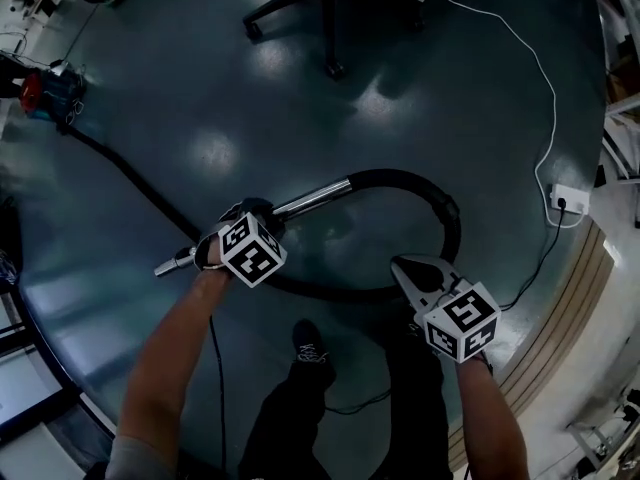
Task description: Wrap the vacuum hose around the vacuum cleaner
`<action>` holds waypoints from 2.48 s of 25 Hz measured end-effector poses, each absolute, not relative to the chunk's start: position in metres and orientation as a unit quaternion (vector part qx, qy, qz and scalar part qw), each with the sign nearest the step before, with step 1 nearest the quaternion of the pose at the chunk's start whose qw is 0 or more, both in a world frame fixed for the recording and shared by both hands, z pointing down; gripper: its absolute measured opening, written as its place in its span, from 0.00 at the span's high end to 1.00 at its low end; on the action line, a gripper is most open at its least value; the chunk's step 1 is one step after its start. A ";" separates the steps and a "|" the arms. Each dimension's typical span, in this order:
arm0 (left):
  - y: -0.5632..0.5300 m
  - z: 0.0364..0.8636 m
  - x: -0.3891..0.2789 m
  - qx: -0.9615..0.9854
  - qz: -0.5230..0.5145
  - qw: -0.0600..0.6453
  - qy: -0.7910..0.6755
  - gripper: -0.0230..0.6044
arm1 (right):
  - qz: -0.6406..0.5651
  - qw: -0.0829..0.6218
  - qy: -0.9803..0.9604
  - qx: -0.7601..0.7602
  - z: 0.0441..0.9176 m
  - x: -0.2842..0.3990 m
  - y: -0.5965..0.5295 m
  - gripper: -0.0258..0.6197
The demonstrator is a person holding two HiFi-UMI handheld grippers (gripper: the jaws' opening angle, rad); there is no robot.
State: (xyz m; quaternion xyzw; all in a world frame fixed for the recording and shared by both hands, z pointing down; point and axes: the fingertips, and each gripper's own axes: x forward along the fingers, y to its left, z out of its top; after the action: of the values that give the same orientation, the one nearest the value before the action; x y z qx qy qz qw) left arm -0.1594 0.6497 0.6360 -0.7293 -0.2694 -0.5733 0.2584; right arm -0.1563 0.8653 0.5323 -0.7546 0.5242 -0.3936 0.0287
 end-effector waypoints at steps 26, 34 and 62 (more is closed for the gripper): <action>0.555 0.576 -0.317 -0.807 -0.576 -0.116 -0.068 0.70 | -0.497 0.147 0.560 -0.646 0.538 -0.313 0.618 0.71; 0.567 0.572 -0.353 -0.809 -0.567 -0.138 -0.066 0.70 | -0.541 0.253 0.474 -0.647 0.573 -0.288 0.581 0.50; 0.537 0.529 -0.411 -0.836 -0.516 -0.157 -0.102 0.70 | -0.500 0.077 0.547 -0.667 0.532 -0.313 0.523 0.74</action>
State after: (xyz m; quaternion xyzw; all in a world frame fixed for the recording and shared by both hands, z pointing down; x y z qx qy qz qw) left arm -0.4109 0.5374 0.5291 -0.8360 -0.1017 -0.5159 -0.1572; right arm -0.3128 0.5226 0.5323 -0.6668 0.5469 -0.5002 0.0774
